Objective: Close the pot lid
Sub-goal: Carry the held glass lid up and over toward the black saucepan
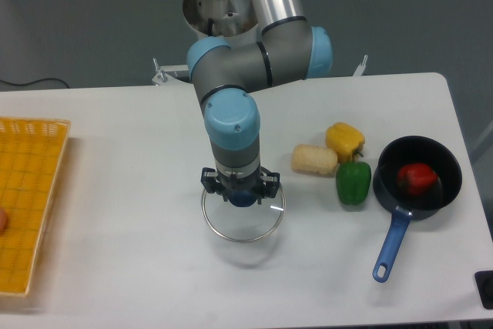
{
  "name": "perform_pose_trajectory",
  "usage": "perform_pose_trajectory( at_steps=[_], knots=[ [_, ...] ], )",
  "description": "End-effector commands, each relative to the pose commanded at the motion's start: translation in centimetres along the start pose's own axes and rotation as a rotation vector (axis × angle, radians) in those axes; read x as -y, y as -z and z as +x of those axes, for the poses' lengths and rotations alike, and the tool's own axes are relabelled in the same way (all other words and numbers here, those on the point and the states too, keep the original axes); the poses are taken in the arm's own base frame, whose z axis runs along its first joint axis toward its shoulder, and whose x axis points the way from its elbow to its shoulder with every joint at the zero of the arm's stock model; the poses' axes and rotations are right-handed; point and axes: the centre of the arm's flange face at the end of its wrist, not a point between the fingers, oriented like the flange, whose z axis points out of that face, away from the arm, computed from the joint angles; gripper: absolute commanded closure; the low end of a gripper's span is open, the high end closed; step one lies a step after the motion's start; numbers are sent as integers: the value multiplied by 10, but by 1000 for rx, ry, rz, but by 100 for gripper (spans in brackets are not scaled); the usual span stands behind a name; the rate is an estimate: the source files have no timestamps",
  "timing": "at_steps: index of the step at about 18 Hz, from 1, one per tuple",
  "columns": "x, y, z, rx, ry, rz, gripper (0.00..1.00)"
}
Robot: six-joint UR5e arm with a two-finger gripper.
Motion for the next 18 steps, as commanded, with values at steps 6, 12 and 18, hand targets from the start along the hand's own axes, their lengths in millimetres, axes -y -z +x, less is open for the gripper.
perform_pose_trajectory(
  at_steps=[6, 12, 18],
  knots=[
    [-6, 4, -14, 4, -17, 3, 41],
    [-20, 11, -41, 5, -33, -14, 41],
    [-30, 8, -59, 5, -31, -22, 42]
  ],
)
